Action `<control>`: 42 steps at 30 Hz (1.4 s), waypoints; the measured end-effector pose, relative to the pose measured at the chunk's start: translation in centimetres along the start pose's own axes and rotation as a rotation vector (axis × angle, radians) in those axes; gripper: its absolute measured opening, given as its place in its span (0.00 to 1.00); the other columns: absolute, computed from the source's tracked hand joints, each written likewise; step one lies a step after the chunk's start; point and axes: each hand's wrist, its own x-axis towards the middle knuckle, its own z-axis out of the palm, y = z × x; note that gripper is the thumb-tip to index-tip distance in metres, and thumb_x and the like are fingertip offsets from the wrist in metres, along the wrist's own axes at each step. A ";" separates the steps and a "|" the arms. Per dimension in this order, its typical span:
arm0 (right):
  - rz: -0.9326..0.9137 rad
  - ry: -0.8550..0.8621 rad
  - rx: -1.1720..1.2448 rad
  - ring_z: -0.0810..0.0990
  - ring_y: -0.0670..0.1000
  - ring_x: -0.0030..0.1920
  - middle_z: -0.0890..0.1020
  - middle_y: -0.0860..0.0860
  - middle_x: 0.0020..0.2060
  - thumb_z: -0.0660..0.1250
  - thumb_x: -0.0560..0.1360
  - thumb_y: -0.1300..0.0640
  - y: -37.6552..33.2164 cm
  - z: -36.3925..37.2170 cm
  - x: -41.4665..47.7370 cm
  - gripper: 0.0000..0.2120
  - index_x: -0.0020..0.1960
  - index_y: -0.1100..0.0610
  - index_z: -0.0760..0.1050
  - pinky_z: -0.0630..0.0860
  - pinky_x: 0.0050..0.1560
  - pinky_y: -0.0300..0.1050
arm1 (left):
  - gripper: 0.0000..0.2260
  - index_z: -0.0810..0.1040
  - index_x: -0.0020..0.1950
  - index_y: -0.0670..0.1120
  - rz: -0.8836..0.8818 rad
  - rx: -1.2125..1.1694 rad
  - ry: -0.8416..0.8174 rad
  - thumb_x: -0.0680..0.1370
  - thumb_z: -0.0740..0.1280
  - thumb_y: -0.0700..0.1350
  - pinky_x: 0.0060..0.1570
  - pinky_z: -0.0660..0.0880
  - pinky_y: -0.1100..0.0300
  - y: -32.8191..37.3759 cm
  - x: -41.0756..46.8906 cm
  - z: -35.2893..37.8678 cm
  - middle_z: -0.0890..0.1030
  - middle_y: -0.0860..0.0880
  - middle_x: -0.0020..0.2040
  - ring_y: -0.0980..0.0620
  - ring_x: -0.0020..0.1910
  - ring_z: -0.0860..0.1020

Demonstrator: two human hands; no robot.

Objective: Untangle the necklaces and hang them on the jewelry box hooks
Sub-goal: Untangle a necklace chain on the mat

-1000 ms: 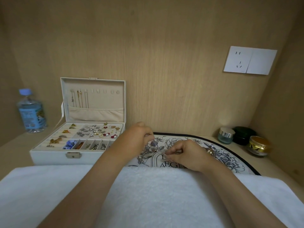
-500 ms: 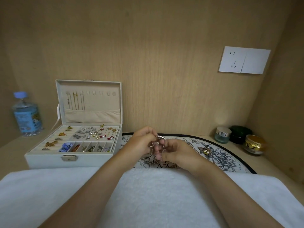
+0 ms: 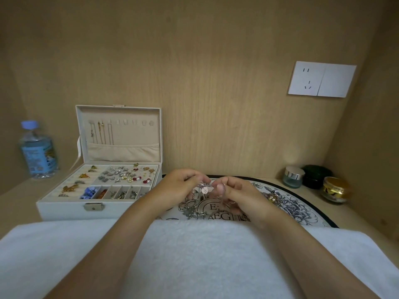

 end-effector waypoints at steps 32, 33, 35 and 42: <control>-0.014 0.173 -0.409 0.68 0.46 0.28 0.77 0.51 0.29 0.76 0.73 0.56 2.5 -2.6 1.3 0.04 0.42 0.53 0.81 0.65 0.32 0.39 | 0.16 0.81 0.45 0.48 0.015 -0.080 0.351 0.80 0.57 0.33 0.29 0.72 0.63 -0.4 0.2 -0.6 0.80 0.47 0.38 0.54 0.28 0.74; -0.016 0.178 -0.397 0.68 0.44 0.26 0.77 0.49 0.28 0.74 0.74 0.56 2.6 -2.6 1.4 0.05 0.41 0.53 0.81 0.65 0.31 0.38 | 0.16 0.81 0.45 0.47 0.000 -0.127 0.355 0.80 0.56 0.33 0.31 0.74 0.59 -0.2 0.3 -0.7 0.79 0.48 0.36 0.52 0.30 0.76; -0.004 0.200 -0.389 0.67 0.42 0.24 0.76 0.45 0.26 0.71 0.77 0.57 2.6 -2.5 1.5 0.06 0.41 0.54 0.79 0.64 0.29 0.35 | 0.16 0.79 0.44 0.44 -0.054 -0.205 0.315 0.79 0.54 0.32 0.32 0.73 0.55 -0.1 0.5 -0.8 0.74 0.51 0.29 0.51 0.25 0.74; 0.078 0.376 -0.510 0.72 0.46 0.26 0.78 0.44 0.25 0.71 0.77 0.52 2.8 -3.3 1.6 0.09 0.42 0.55 0.78 0.68 0.29 0.38 | 0.11 0.75 0.44 0.42 -0.120 -0.643 0.173 0.78 0.54 0.33 0.41 0.76 0.56 0.4 0.3 -1.8 0.67 0.51 0.28 0.50 0.26 0.66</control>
